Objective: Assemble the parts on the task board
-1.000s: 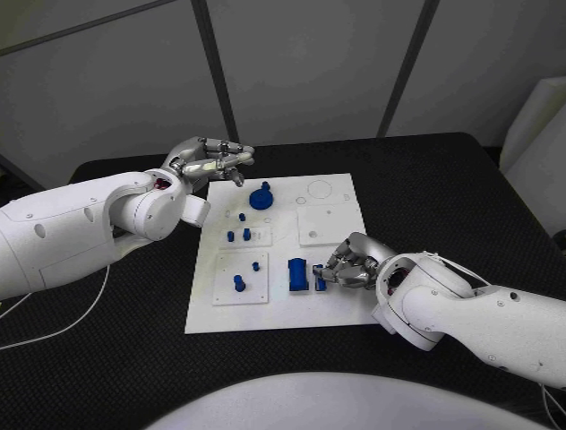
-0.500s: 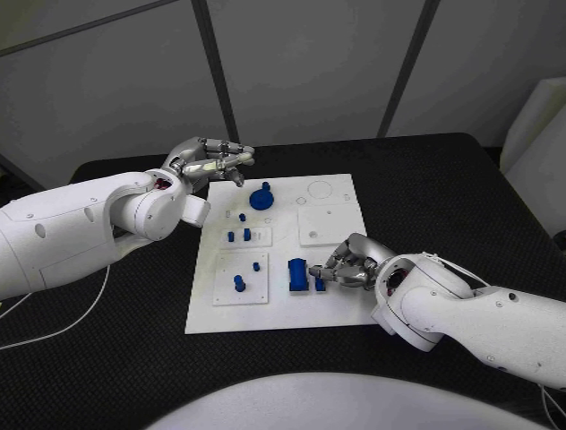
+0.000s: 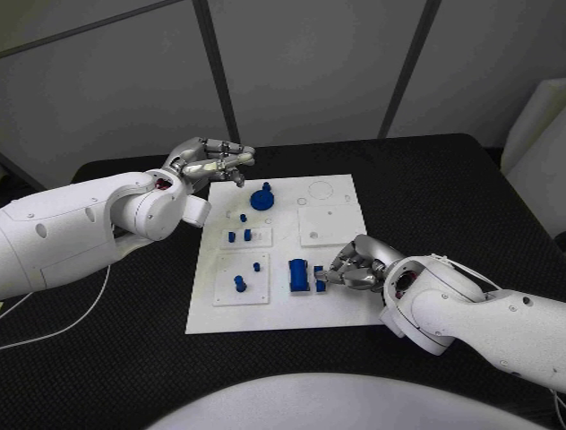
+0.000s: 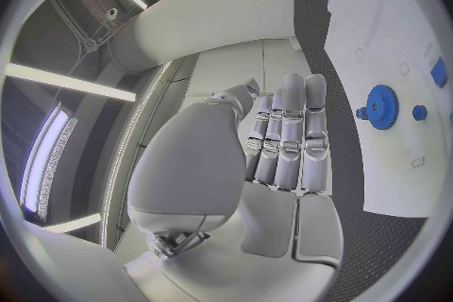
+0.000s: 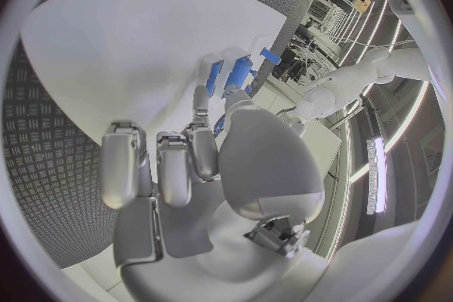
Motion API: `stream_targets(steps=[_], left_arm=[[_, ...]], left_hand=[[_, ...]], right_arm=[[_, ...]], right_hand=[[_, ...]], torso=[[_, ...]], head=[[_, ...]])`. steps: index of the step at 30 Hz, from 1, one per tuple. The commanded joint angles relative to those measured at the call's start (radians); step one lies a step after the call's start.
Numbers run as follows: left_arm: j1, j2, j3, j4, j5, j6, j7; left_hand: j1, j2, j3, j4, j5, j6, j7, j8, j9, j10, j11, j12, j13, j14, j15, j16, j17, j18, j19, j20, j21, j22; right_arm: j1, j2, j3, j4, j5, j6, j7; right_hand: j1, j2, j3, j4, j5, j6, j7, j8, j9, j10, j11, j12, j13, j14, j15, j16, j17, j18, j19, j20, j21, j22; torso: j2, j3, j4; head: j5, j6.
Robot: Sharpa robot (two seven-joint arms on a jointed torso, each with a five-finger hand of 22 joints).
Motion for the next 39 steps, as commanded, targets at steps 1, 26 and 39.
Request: stream_targets(steps=[1,26,39], left_arm=[[0.002,-0.001,0.001,0.002,0.003,0.009,0.003],[0.002,0.005,0.001,0.0,0.003,0.01,0.003],[0.002,0.004,0.001,-0.003,0.003,0.009,0.003]], left_hand=[[-0.001,0.011,-0.004,0.0,-0.003,0.003,0.002,0.007,-0.001,-0.008,0.001,0.005,0.002,-0.007,0.0,-0.005,-0.002,-0.019,-0.001,0.001,-0.006,-0.001],[-0.001,0.011,-0.004,0.0,-0.003,0.003,0.002,0.007,-0.001,-0.008,0.001,0.005,0.002,-0.007,0.0,-0.005,-0.002,-0.019,-0.001,0.001,-0.006,-0.001],[-0.001,0.011,-0.005,0.0,-0.003,0.003,0.002,0.007,-0.001,-0.009,0.001,0.006,0.001,-0.007,0.0,-0.005,-0.002,-0.019,0.0,0.001,-0.007,-0.002]], right_arm=[[0.001,-0.008,0.0,0.01,-0.017,0.042,0.045],[0.0,0.025,-0.001,-0.037,-0.117,0.058,0.021],[0.0,0.015,-0.001,-0.024,-0.124,0.017,0.056]], right_hand=[[0.03,0.001,-0.005,-0.014,-0.02,-0.008,-0.001,0.006,0.003,0.011,-0.006,0.005,0.112,0.096,-0.005,0.005,0.225,-0.01,0.0,-0.005,0.003,0.099],[0.165,0.046,0.004,-0.095,-0.026,-0.004,-0.012,0.012,0.008,0.016,-0.015,0.014,0.121,0.096,-0.012,0.006,0.227,-0.01,0.0,-0.01,0.002,0.101],[0.128,0.024,-0.016,-0.078,-0.002,-0.004,-0.006,0.01,0.005,0.013,-0.011,0.006,0.117,0.096,-0.009,0.004,0.225,-0.01,-0.001,-0.01,0.0,0.099]], torso=[[0.0,-0.0002,-0.0008],[0.001,-0.0002,-0.0008],[-0.002,-0.0007,-0.0023]], head=[[0.001,0.0],[-0.001,-0.002],[0.0,0.002]])
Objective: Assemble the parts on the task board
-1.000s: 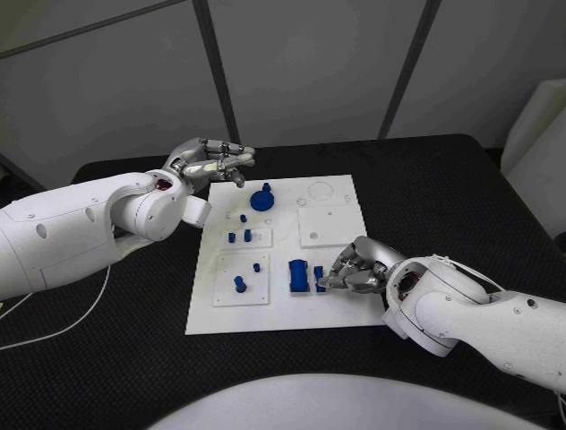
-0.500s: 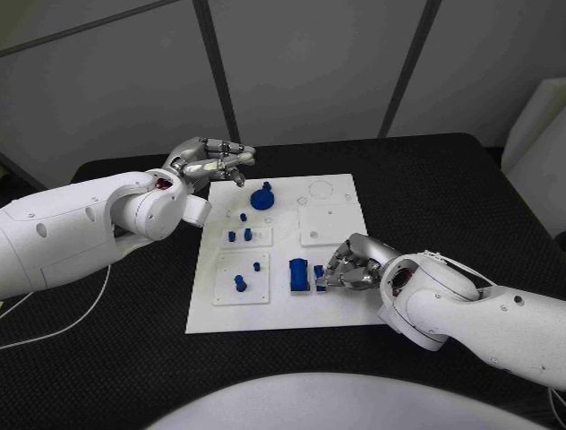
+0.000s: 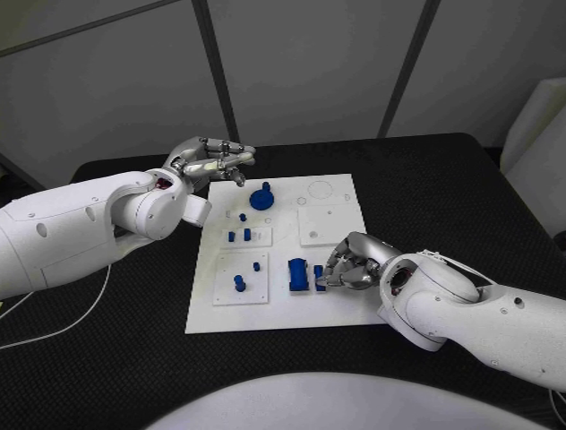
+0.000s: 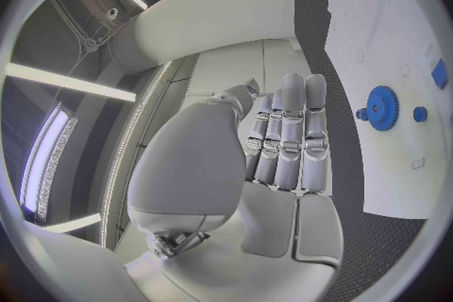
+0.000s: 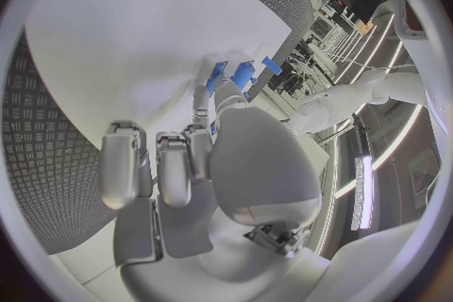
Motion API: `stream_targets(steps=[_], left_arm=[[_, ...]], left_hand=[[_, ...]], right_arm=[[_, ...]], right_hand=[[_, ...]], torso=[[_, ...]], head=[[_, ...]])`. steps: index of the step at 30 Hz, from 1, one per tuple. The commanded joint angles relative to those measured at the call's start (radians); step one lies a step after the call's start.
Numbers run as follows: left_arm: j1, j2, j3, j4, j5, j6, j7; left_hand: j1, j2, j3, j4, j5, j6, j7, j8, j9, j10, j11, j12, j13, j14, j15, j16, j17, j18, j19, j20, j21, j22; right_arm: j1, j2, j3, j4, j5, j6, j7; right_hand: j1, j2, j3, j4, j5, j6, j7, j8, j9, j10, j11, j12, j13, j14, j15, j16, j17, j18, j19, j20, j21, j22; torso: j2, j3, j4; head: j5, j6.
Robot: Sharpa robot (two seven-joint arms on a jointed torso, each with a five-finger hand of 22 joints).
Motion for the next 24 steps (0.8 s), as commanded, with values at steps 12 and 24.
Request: stream_targets(steps=[12,24], left_arm=[[0.001,0.001,0.001,-0.008,0.004,0.005,0.005],[-0.012,0.012,-0.003,-0.046,0.061,-0.039,0.049]], left_hand=[[-0.001,0.012,-0.007,0.001,-0.003,0.002,0.002,0.007,-0.002,-0.011,0.001,0.008,0.001,-0.008,0.001,-0.004,-0.003,-0.019,0.0,0.001,-0.008,-0.004],[-0.006,0.009,-0.015,0.007,-0.003,-0.003,0.001,0.006,-0.004,-0.012,0.002,0.015,0.001,-0.04,0.005,-0.023,-0.014,-0.021,-0.015,0.005,-0.024,-0.012]], right_arm=[[0.002,-0.052,0.0,0.0,0.237,-0.13,0.286],[0.095,-0.02,0.001,-0.199,0.814,-0.127,0.689]], right_hand=[[-0.114,-0.043,-0.101,0.087,0.01,-0.083,0.036,-0.036,-0.013,-0.048,0.029,-0.132,0.045,0.076,0.023,-0.043,0.14,0.015,-0.073,0.018,-0.092,0.003],[0.114,0.037,-0.069,0.026,0.053,-0.144,0.085,-0.123,-0.078,-0.377,0.072,-0.748,-0.383,-0.101,0.061,-0.473,-0.391,0.128,-0.448,0.058,-0.642,-0.519]], torso=[[-0.01,-0.0028,-0.0067],[-0.056,-0.0189,-0.0327]], head=[[0.001,0.021],[0.019,0.062]])
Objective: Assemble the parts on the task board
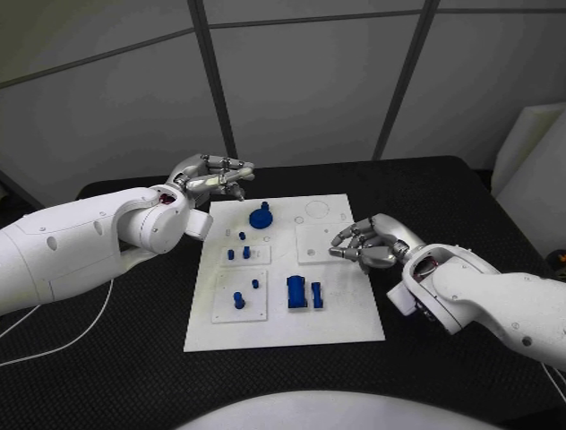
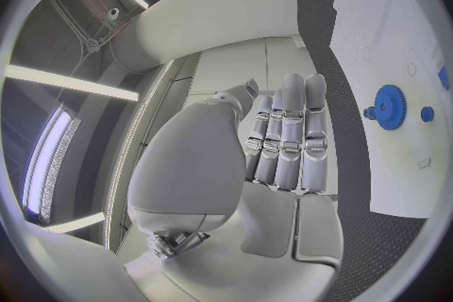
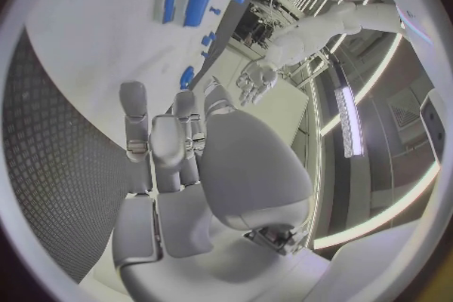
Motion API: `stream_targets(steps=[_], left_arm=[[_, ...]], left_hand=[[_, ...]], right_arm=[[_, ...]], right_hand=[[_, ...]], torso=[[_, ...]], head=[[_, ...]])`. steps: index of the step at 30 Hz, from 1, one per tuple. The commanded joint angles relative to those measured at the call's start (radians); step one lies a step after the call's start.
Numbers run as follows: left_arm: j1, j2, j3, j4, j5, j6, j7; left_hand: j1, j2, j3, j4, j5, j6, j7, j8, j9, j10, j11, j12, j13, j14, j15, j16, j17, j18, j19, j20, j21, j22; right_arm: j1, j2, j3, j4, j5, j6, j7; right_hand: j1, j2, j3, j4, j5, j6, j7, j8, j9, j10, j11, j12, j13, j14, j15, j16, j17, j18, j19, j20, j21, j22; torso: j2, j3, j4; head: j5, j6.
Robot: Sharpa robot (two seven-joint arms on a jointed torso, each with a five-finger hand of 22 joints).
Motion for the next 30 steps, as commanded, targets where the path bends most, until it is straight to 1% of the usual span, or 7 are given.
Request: stream_targets(steps=[1,13,22,23,28,29,30], left_arm=[[-0.008,0.002,-0.002,-0.016,0.05,-0.038,0.053],[-0.077,0.036,-0.003,-0.088,0.193,-0.117,0.223],[-0.103,0.074,-0.002,-0.115,0.229,-0.14,0.255],[-0.103,0.071,-0.003,-0.112,0.186,-0.11,0.2],[-0.1,0.072,-0.005,-0.095,0.181,-0.136,0.203],[-0.099,0.072,-0.006,-0.087,0.179,-0.147,0.205],[-0.098,0.072,-0.007,-0.077,0.177,-0.16,0.206]], left_hand=[[-0.001,0.004,-0.008,0.001,-0.003,-0.004,0.002,0.002,-0.003,-0.01,0.0,0.008,0.001,-0.049,0.005,-0.031,-0.015,-0.022,-0.028,0.007,-0.024,-0.01],[-0.013,0.01,-0.071,0.05,-0.002,-0.038,-0.007,-0.023,-0.029,-0.03,0.05,-0.08,-0.025,-0.255,0.103,-0.489,-0.223,-0.037,-0.369,0.108,-0.362,-0.274],[-0.004,0.029,-0.167,0.072,-0.003,-0.077,-0.031,-0.068,-0.046,-0.09,0.065,-0.203,-0.025,-0.315,0.123,-0.685,-0.31,-0.028,-0.504,0.158,-0.392,-0.458],[-0.44,0.069,-0.238,0.001,-0.053,-0.355,-0.073,-0.133,-0.111,-0.366,0.012,-0.23,-0.088,-0.557,0.076,-0.731,-0.385,-0.077,-0.671,0.07,-0.453,-0.648],[-0.573,0.091,-0.27,-0.02,-0.053,-0.447,-0.085,-0.133,-0.111,-0.458,-0.006,-0.321,-0.088,-0.637,0.061,-0.763,-0.385,-0.078,-0.733,0.043,-0.453,-0.73],[-0.607,0.095,-0.276,-0.025,-0.053,-0.469,-0.088,-0.133,-0.111,-0.48,-0.01,-0.321,-0.088,-0.656,0.057,-0.768,-0.385,-0.104,-0.747,0.036,-0.453,-0.745],[-0.641,0.098,-0.282,-0.031,-0.053,-0.491,-0.091,-0.133,-0.111,-0.503,-0.014,-0.321,-0.088,-0.676,0.053,-0.772,-0.385,-0.104,-0.761,0.03,-0.453,-0.761]], right_arm=[[0.029,0.024,0.001,-0.083,0.333,-0.015,0.229],[0.079,0.161,0.006,-0.408,0.496,0.083,0.398],[0.083,0.214,0.008,-0.501,0.53,0.135,0.429],[0.08,0.21,0.007,-0.496,0.486,0.081,0.377],[0.08,0.201,0.005,-0.471,0.509,0.059,0.391],[0.079,0.196,0.005,-0.46,0.519,0.05,0.397],[0.079,0.191,0.004,-0.446,0.531,0.039,0.405]], right_hand=[[0.049,0.008,0.008,-0.011,-0.013,0.012,0.008,-0.02,-0.022,-0.061,0.009,-0.102,-0.091,-0.096,0.011,-0.22,-0.227,0.025,-0.085,0.009,-0.143,-0.119],[0.165,-0.016,0.061,0.076,-0.057,0.044,0.068,-0.153,-0.193,-0.027,0.089,-0.531,-0.735,-0.315,0.121,-0.984,-0.746,0.029,-0.236,0.138,-0.578,-0.418],[0.143,-0.016,0.074,0.058,-0.052,0.034,0.058,-0.148,-0.29,-0.021,0.104,-0.588,-0.901,-0.314,0.145,-1.124,-0.887,0.027,-0.19,0.159,-0.719,-0.548],[-0.334,0.005,0.109,-0.017,-0.115,-0.257,0.006,-0.211,-0.335,-0.359,0.059,-0.655,-0.987,-0.651,0.109,-1.196,-0.928,-0.038,-0.463,0.088,-0.766,-0.642],[-0.497,0.005,0.109,-0.046,-0.134,-0.354,-0.012,-0.211,-0.358,-0.461,0.047,-0.655,-0.987,-0.75,0.1,-1.196,-0.954,-0.037,-0.54,0.065,-0.794,-0.686],[-0.534,0.005,0.109,-0.052,-0.14,-0.377,-0.016,-0.211,-0.362,-0.487,0.044,-0.655,-0.987,-0.776,0.03,-1.196,-0.957,-0.039,-0.561,0.059,-0.798,-0.693],[-0.571,0.005,0.109,-0.058,-0.144,-0.399,-0.02,-0.211,-0.366,-0.512,0.041,-0.655,-0.987,-0.801,0.03,-1.196,-0.961,-0.05,-0.581,0.054,-0.802,-0.701]], torso=[[-0.026,-0.0098,-0.018],[-0.054,-0.0214,-0.028],[-0.051,-0.0212,-0.0213],[-0.053,-0.0214,-0.0235],[-0.051,-0.0218,-0.0106],[-0.051,-0.022,-0.0051],[-0.05,-0.0222,0.0016]], head=[[0.013,0.018],[0.034,0.074],[0.039,0.1],[0.038,0.094],[0.029,0.102],[0.025,0.105],[0.02,0.109]])
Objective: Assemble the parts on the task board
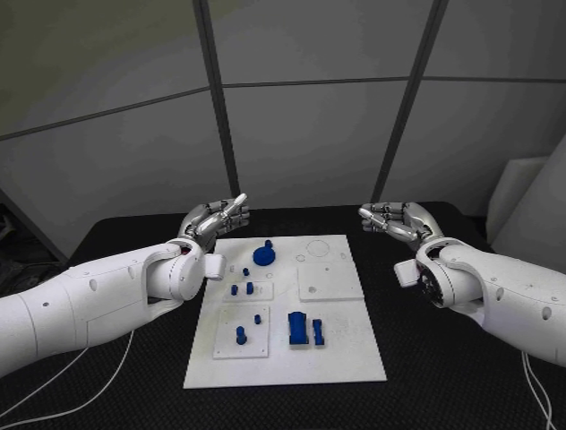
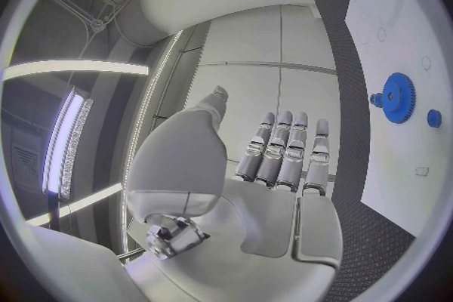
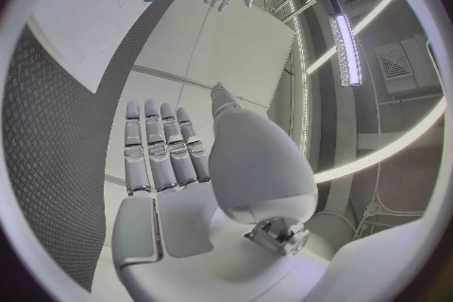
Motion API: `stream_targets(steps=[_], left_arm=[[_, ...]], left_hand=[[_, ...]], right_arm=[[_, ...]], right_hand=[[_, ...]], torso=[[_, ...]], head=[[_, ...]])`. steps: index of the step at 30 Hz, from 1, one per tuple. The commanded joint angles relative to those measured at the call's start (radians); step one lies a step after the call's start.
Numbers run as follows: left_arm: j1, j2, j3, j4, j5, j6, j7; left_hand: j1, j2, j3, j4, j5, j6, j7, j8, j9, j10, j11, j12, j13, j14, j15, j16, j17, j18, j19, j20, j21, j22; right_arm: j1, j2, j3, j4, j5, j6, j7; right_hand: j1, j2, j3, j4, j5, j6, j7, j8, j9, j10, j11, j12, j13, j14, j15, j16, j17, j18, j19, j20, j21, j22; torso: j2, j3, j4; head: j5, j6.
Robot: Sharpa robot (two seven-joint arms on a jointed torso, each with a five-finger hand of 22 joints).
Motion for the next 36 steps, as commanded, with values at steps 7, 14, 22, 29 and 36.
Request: stream_targets(steps=[7,14,22,29,36], left_arm=[[0.02,0.007,-0.012,0.132,-0.039,-0.201,0.03],[0.037,0.013,-0.024,0.256,-0.069,-0.378,0.054],[0.043,0.015,-0.029,0.302,-0.081,-0.444,0.063],[0.043,0.015,-0.029,0.302,-0.081,-0.444,0.063],[0.043,0.015,-0.029,0.302,-0.081,-0.444,0.063]], left_hand=[[-0.542,0.119,-0.094,-0.087,-0.02,-0.349,-0.108,-0.026,-0.026,-0.348,-0.066,-0.079,-0.025,-0.308,-0.125,-0.067,-0.028,-0.042,-0.216,-0.109,-0.025,-0.248],[-0.692,0.119,-0.119,-0.18,-0.02,-0.445,-0.108,-0.026,-0.026,-0.444,-0.14,-0.079,-0.025,-0.393,-0.125,-0.142,-0.028,-0.138,-0.275,-0.138,-0.025,-0.316],[-0.823,0.119,-0.202,-0.18,-0.02,-0.53,-0.108,-0.026,-0.026,-0.528,-0.14,-0.079,-0.025,-0.467,-0.125,-0.142,-0.028,-0.138,-0.327,-0.229,-0.025,-0.376],[-0.906,0.119,-0.202,-0.18,-0.02,-0.584,-0.108,-0.026,-0.026,-0.581,-0.14,-0.079,-0.025,-0.514,-0.125,-0.142,-0.028,-0.138,-0.361,-0.229,-0.025,-0.414],[-0.965,0.119,-0.202,-0.18,-0.02,-0.622,-0.108,-0.026,-0.026,-0.62,-0.14,-0.079,-0.025,-0.549,-0.125,-0.142,-0.028,-0.138,-0.382,-0.229,-0.025,-0.441]], right_arm=[[-0.002,-0.067,-0.012,0.188,0.184,-0.176,0.118],[-0.006,-0.13,-0.023,0.354,0.335,-0.318,0.211],[-0.007,-0.15,-0.027,0.408,0.384,-0.364,0.242],[-0.007,-0.15,-0.027,0.408,0.384,-0.364,0.242],[-0.007,-0.15,-0.027,0.408,0.384,-0.364,0.242]], right_hand=[[-0.602,0.009,0.014,-0.097,-0.078,-0.366,-0.068,-0.025,-0.128,-0.414,-0.112,-0.027,-0.031,-0.411,-0.085,-0.027,-0.122,-0.062,-0.333,-0.089,-0.065,-0.124],[-0.767,0.009,0.014,-0.123,-0.165,-0.467,-0.143,-0.025,-0.128,-0.528,-0.112,-0.027,-0.031,-0.524,-0.085,-0.027,-0.122,-0.084,-0.424,-0.114,-0.138,-0.158],[-0.913,0.009,0.014,-0.206,-0.165,-0.555,-0.143,-0.025,-0.128,-0.627,-0.112,-0.027,-0.031,-0.623,-0.085,-0.027,-0.122,-0.154,-0.504,-0.189,-0.138,-0.188],[-1.005,0.009,0.014,-0.206,-0.165,-0.612,-0.143,-0.025,-0.128,-0.69,-0.112,-0.027,-0.031,-0.686,-0.085,-0.027,-0.122,-0.154,-0.555,-0.189,-0.138,-0.263],[-1.073,0.009,0.014,-0.206,-0.165,-0.653,-0.143,-0.025,-0.128,-0.736,-0.112,-0.027,-0.031,-0.732,-0.085,-0.027,-0.122,-0.154,-0.592,-0.189,-0.138,-0.263]], torso=[[0.011,-0.0032,0.0954],[0.017,-0.0048,0.1441],[0.017,-0.0049,0.148],[0.017,-0.0049,0.148],[0.017,-0.0049,0.148]], head=[[-0.067,0.054],[-0.102,0.082],[-0.105,0.085],[-0.105,0.085],[-0.105,0.085]])
